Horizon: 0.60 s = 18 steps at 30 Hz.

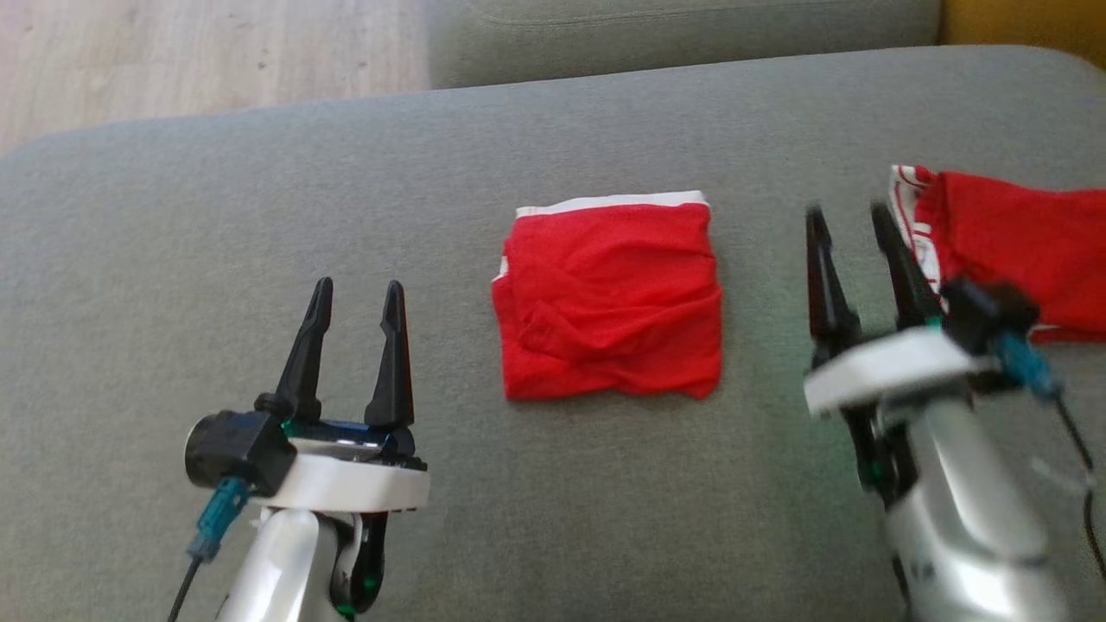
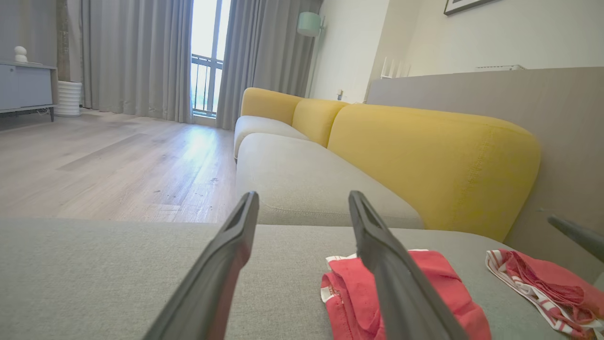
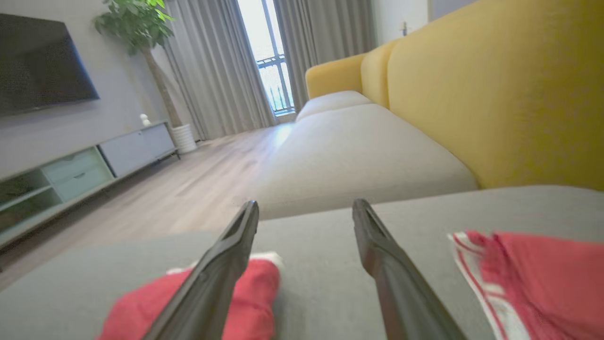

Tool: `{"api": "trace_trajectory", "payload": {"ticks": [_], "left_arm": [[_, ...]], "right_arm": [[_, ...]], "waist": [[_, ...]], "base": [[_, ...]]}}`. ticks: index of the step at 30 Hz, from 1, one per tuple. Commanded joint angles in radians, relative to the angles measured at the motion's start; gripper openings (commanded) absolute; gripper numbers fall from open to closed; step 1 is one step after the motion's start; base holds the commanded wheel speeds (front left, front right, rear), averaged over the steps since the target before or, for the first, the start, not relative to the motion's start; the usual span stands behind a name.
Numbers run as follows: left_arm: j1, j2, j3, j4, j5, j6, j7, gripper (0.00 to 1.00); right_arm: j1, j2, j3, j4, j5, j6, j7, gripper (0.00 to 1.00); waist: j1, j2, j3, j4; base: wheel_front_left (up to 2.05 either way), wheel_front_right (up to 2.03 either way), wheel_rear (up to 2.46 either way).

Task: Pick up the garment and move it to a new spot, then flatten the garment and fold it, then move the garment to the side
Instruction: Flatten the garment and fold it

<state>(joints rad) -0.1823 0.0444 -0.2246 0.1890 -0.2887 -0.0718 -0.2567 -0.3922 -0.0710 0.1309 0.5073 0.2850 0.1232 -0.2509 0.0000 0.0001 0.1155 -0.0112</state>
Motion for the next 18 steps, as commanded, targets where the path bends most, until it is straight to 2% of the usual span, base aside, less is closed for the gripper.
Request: {"api": "trace_trajectory", "payload": {"ticks": [1,3,8,18], "left_arm": [[-0.019,0.006,0.032,-0.031,0.004,-0.004,-0.005,1.0],[-0.016,0.006,0.029,-0.028,0.002,-0.004,-0.005,1.0],[-0.003,0.006,0.024,-0.02,-0.002,-0.004,-0.005,1.0],[0.004,0.006,0.018,-0.028,-0.003,-0.006,-0.005,1.0]], "right_arm": [[0.006,0.018,0.009,-0.055,-0.029,0.008,-0.011,1.0],[0.06,0.019,-0.027,-0.107,-0.08,0.008,-0.011,1.0],[0.158,0.02,-0.068,-0.202,-0.088,0.008,-0.011,1.0],[0.203,0.021,-0.071,-0.259,-0.078,0.008,-0.001,1.0]], "waist": [[0.0,-0.0001,-0.001,-0.014],[0.0,-0.0001,-0.001,-0.021],[0.0,-0.0001,-0.002,-0.03],[0.0,-0.0001,0.004,-0.02]], "base": [[0.0,0.0,0.0],[0.0,0.0,0.0],[0.0,0.0,0.0],[0.0,0.0,0.0]]}}
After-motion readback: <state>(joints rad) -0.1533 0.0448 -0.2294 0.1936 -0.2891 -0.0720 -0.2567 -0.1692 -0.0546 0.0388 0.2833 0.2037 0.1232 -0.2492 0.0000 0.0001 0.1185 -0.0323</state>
